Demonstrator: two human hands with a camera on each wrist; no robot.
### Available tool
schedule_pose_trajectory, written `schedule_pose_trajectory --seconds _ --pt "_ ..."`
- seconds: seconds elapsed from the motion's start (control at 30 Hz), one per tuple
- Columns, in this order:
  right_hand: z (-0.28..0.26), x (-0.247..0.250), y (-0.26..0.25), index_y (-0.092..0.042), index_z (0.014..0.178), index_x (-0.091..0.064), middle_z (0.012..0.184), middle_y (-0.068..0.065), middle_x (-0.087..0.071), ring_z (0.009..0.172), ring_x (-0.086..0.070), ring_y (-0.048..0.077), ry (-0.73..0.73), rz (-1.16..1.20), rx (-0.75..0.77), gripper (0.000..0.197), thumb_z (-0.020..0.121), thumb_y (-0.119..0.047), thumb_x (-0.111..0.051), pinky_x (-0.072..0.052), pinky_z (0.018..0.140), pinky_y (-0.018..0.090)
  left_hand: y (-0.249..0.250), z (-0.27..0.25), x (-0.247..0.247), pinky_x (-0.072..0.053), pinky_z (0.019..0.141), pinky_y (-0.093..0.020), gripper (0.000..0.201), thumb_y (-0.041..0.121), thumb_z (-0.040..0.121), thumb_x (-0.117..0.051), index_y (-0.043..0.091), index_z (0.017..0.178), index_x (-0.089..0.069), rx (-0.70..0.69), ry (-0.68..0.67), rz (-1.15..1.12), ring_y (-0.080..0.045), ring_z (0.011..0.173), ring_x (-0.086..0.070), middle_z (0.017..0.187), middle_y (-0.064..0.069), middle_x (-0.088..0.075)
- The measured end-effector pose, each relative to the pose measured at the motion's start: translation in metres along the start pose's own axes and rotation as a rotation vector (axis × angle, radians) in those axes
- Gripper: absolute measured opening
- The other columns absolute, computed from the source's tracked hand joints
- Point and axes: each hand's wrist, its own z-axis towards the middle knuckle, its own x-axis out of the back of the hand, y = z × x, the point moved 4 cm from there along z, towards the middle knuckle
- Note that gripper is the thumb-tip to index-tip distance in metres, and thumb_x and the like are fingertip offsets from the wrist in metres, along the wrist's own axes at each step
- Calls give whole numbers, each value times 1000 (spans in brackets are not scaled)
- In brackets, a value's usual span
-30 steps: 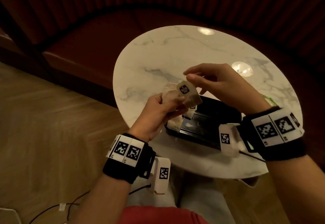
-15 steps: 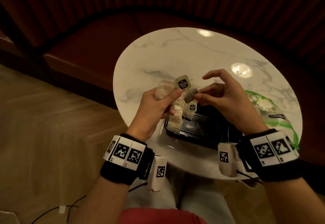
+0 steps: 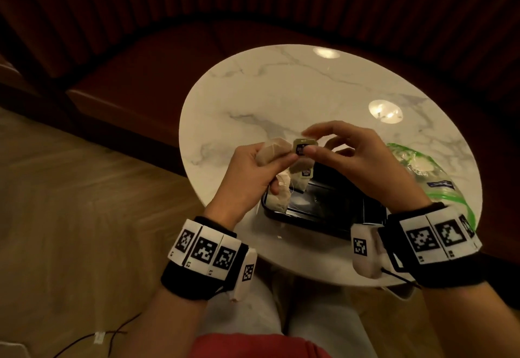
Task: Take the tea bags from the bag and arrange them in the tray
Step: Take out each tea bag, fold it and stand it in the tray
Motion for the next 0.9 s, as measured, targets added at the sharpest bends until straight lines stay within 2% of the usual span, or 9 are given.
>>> schedule_pose_trajectory --seconds 0.07,0.13,0.2,0.3,0.5,0.63,0.8,0.87,0.9 --pt "1 2 0 -26 96 -72 92 -11 -70 79 -63 10 12 -46 10 13 84 -30 -70 -54 75 34 -1 1 -2 -42 42 -18 13 6 87 -69 17 81 -70 -10 -25 11 -8 39 -47 55 9 -63" --pt "2 3 -1 -28 91 -72 82 -15 -68 76 -62 9 3 -78 14 8 83 -29 -71 -54 74 34 -1 1 -4 -41 42 -16 13 3 88 -67 15 83 -70 -20 -40 13 -6 39 -46 54 11 -62" --pt "2 4 -1 -30 89 -72 80 -18 -68 75 -63 8 -30 -95 14 7 82 -31 -72 -55 74 33 -3 2 -4 -40 42 -16 9 4 87 -69 12 86 -71 -31 -46 36 -6 39 -47 54 10 -62" --pt "4 7 -2 -26 92 -74 83 -11 -72 75 -67 10 -71 -117 0 11 83 -31 -71 -57 72 32 -5 3 -4 -39 42 -15 7 5 86 -70 12 87 -72 -32 -50 52 -7 41 -47 55 9 -61" --pt "8 12 2 -30 90 -71 74 -15 -70 70 -67 2 -68 -160 -28 5 86 -27 -71 -52 62 15 -10 3 0 -38 43 -13 6 12 86 -71 14 92 -72 59 -33 -14 -5 44 -49 60 10 -66" --pt "16 14 17 -23 92 -71 76 -14 -69 68 -68 3 -97 -193 -119 6 88 -19 -69 -47 58 8 -29 5 14 -36 43 -16 20 23 89 -69 6 100 -68 183 39 -18 -4 48 -54 81 -6 -68" --pt "32 4 42 -18 90 -73 86 -4 -71 67 -66 6 -189 -363 -152 5 85 -17 -71 -54 69 18 -51 5 22 -39 46 -19 14 23 93 -65 12 102 -66 271 43 157 -2 47 -55 70 1 -64" --pt "38 -3 54 -16 89 -72 86 0 -71 75 -66 11 -224 -420 -175 6 83 -16 -74 -54 73 26 -59 4 23 -40 47 -20 6 23 92 -65 19 96 -64 298 23 217 -2 47 -56 69 2 -63" --pt "40 -7 59 -15 88 -73 85 2 -71 79 -66 14 -240 -455 -187 7 82 -14 -75 -52 72 24 -63 3 23 -40 47 -21 5 23 92 -66 22 94 -62 310 19 230 -2 48 -56 69 2 -63"
